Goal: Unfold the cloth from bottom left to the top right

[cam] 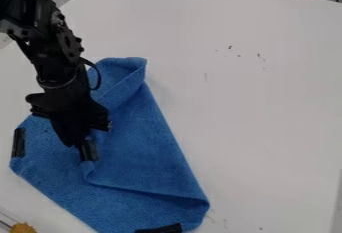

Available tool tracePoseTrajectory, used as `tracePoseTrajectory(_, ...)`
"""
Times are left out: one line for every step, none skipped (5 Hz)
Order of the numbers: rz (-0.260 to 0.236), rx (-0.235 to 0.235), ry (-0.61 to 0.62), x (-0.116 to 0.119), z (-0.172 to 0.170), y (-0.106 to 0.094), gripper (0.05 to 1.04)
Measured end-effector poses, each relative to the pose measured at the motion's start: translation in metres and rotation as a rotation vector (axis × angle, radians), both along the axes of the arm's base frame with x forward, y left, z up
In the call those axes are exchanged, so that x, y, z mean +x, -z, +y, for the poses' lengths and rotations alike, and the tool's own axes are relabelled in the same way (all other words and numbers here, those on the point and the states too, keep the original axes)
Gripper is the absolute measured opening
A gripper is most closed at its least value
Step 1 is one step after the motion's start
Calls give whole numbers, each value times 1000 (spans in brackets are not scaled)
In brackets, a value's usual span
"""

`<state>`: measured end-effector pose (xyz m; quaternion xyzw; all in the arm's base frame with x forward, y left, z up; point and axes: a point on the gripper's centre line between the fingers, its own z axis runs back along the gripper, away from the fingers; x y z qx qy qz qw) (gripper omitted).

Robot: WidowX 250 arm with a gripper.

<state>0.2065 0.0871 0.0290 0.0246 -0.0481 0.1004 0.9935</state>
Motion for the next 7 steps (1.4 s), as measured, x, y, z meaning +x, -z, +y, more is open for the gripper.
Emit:
tracePoseTrajectory(-5, 14, -19, -3, 1, -10, 499)
tracePoseTrajectory(-4, 25, -47, -7, 3, -15, 829)
tracePoseTrajectory(-14, 15, -74, -7, 5, -11, 1009)
tracePoseTrajectory(-2, -23, -92, -6, 6, 4, 1007)
tracePoseTrajectory(19, -49, -83, -3, 5, 17, 1001)
tracePoseTrajectory(20, -57, -82, 0, 5, 22, 964)
tracePoseTrajectory(20, -57, -82, 3, 6, 22, 687)
